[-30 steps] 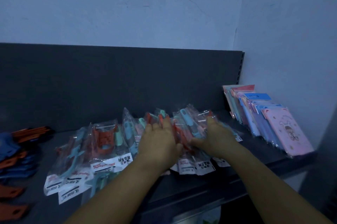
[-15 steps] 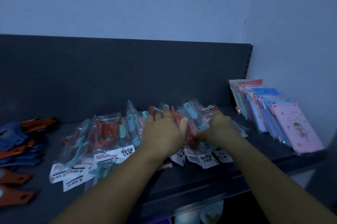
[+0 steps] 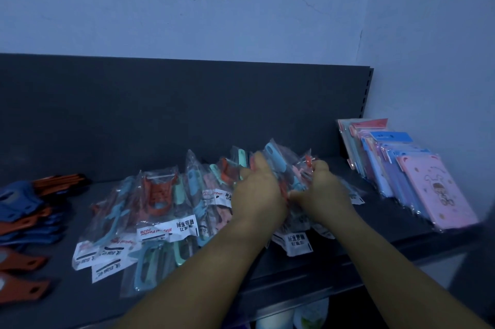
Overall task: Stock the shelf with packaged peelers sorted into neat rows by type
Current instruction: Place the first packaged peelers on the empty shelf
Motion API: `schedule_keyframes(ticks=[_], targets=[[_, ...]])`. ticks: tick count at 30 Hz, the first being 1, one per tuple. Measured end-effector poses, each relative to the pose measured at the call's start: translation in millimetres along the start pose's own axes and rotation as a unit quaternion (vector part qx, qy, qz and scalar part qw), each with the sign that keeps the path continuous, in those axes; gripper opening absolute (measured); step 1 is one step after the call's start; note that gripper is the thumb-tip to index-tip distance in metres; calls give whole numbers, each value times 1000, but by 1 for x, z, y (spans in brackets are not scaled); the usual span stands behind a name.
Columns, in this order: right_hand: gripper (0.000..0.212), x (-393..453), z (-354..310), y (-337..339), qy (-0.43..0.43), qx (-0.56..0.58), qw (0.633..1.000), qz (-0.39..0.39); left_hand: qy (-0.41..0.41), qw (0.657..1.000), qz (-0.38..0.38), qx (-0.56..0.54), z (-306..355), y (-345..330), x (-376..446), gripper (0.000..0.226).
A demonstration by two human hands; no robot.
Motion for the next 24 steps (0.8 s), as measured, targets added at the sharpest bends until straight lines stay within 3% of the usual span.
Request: schedule_keyframes(ticks=[7,12,17,21,24], targets=[[35,-8,5,8,25,34,999,25,0,996,39,-79,-5,1,-4,70],[42,-17,7,17,30,56,997,45,-16,986,82,-143,-7,11,-7,64],[50,-22,8,18,26,87,995,44,-8,979,78,-189,-7,11,-11,68],[43,-26,3,16,35,138,988,58,23,952,42,-303,-7,10,-14,68],[38,-29,-3,14,50,170,981,82,9,924,30,-382,-3,10,-19,44]])
Point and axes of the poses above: each hand's wrist, its own x-axis towards the middle knuckle, its own y-axis out of the back of the hand, z = x × y, the point moved 2 cm from there along x, towards the middle knuckle, and after that the axes turned 12 degrees about -z, right-handed, at the moved point
